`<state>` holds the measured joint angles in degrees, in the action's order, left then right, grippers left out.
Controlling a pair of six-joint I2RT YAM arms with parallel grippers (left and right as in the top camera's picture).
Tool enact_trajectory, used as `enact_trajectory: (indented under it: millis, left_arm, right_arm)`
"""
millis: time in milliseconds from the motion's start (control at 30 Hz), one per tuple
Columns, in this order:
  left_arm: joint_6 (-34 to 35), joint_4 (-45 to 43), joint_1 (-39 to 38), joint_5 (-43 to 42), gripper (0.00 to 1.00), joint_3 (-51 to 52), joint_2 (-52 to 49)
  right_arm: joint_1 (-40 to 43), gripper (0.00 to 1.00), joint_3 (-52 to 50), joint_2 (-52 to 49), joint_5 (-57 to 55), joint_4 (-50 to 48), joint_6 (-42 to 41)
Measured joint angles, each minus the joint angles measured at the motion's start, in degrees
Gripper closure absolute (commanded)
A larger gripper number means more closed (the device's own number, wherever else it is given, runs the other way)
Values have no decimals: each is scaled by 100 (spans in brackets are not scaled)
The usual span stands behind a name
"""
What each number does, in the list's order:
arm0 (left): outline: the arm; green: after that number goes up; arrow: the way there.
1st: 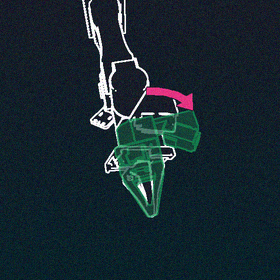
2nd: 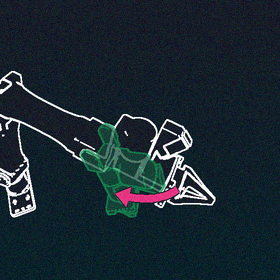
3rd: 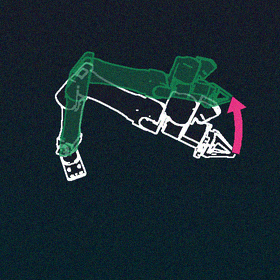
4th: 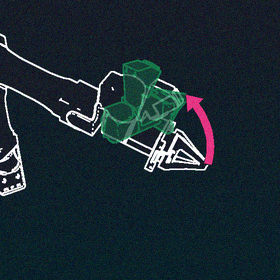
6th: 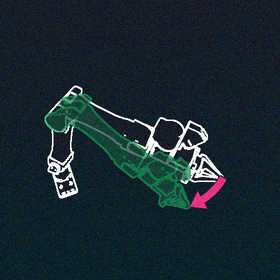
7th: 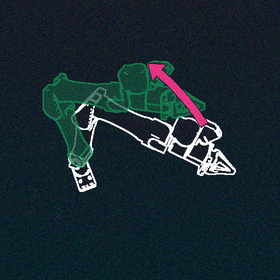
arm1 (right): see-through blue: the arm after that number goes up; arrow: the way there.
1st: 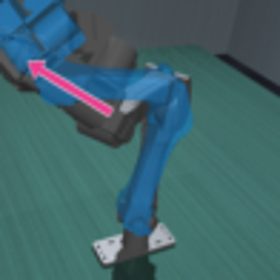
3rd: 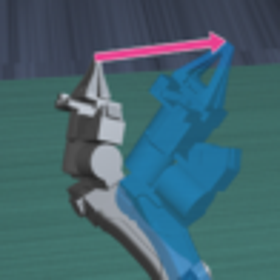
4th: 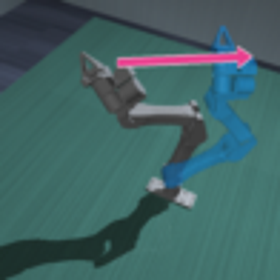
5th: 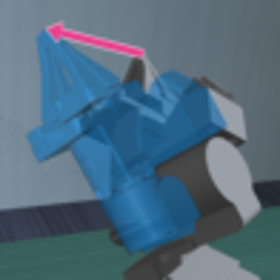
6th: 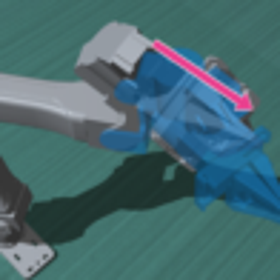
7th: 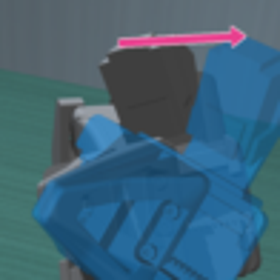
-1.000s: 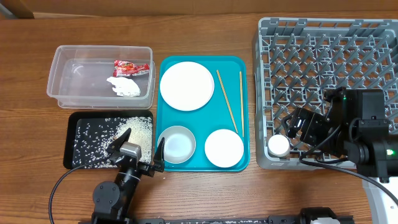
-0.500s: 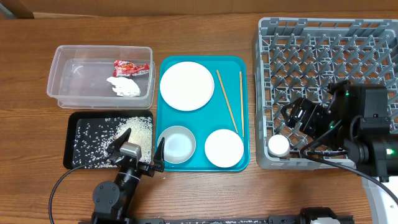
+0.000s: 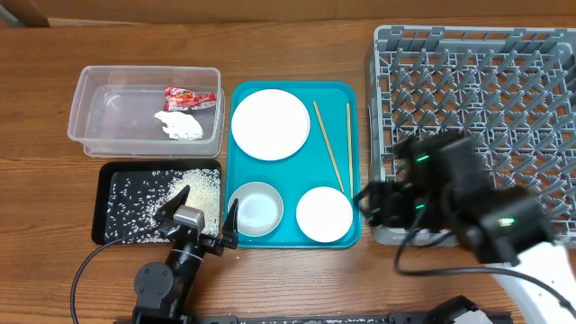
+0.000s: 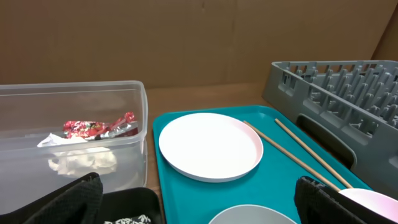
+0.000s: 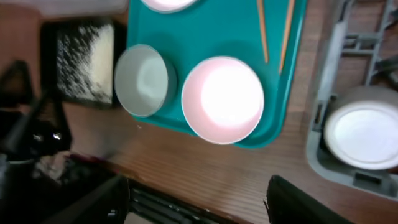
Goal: Sort waste into correct bins and load items into the dishwasher
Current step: 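Grasp the pink bowl on the teal tray with the right gripper, then lift the pink bowl and place it upright in the dish rack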
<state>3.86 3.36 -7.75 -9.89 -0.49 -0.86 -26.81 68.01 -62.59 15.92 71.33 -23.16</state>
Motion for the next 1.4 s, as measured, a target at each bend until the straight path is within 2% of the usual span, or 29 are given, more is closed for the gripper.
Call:
enact_trajectory:
  millis: [167,400,433,533,600,667,767,867,933,1167,1300,1400]
  left_arm:
    - [0,-2,0,0,0,0,0]
    - [0,-2,0,0,0,0,0]
    - [0,-2,0,0,0,0,0]
    - [0,-2,0,0,0,0,0]
    - [0,-2,0,0,0,0,0]
    - [0,-2,0,0,0,0,0]
    - [0,-2,0,0,0,0,0]
    - [0,-2,0,0,0,0,0]
    - [0,-2,0,0,0,0,0]
    - [0,-2,0,0,0,0,0]
    - [0,-2,0,0,0,0,0]
    - [0,-2,0,0,0,0,0]
  right_arm:
    - [-1016,27,-658,-627,-758,-682,-450]
    - [-1154,37,-929,-2028,-1600,-1685,-667]
    - [-1154,43,-929,-2214,-1657,-1775,-667]
    - [-1154,50,-931,-2876,-1801,-1869,-662]
    - [-1154,67,-931,-3257,-1899,-1939,-667]
    - [-1154,74,-933,-3517,-1943,-1945,-695]
    - [-1154,91,-944,-3670,-1969,-1945,-719]
    - [-1154,96,-942,-3617,-1967,-1895,-704]
    - [-1154,96,-911,-3477,-1930,-1803,-702]
    - [-1158,96,-527,-2131,-2544,-1233,-728]
    - [-1158,96,-302,-1005,-3803,-909,-1054]
    - [-1158,96,-275,-299,-5300,-616,-1440]
